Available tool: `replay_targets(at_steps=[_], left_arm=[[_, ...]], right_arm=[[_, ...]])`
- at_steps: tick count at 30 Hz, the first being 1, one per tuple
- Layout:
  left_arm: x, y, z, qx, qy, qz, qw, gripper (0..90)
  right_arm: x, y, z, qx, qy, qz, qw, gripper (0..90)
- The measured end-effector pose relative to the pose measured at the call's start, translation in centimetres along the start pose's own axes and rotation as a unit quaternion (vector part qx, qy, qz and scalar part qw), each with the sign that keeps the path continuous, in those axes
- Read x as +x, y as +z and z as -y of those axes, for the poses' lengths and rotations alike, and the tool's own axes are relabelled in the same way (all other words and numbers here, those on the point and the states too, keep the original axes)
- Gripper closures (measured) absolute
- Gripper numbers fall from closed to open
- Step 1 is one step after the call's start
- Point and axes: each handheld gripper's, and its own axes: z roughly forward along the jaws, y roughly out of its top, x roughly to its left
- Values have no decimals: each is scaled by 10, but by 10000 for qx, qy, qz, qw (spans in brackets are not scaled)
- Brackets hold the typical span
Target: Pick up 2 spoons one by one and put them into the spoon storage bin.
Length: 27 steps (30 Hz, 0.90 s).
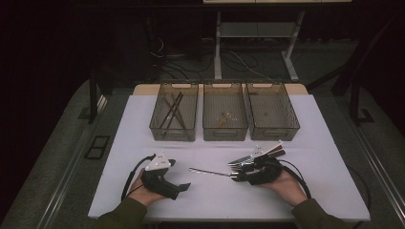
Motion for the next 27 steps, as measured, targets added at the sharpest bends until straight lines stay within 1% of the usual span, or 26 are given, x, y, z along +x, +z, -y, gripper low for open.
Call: replay_targets(at_steps=[10, 15, 17, 20, 27], left_arm=[[0, 0, 0, -3, 17, 2, 10000, 0], [-1, 0, 0, 8, 25, 12, 10000, 0], [-1, 0, 0, 20, 39, 15, 10000, 0], [-1, 0, 0, 30, 44, 11, 10000, 0], [-1, 0, 0, 27, 45, 7, 10000, 0]], right_arm=[[3, 2, 2, 89, -92, -41, 9999, 601], [4, 2, 2, 129, -238, -41, 9996, 633], [5, 2, 2, 159, -347, -2, 9993, 647], [6, 2, 2, 174, -425, 36, 9989, 671], [7, 0, 3, 209, -495, 35, 9986, 729]])
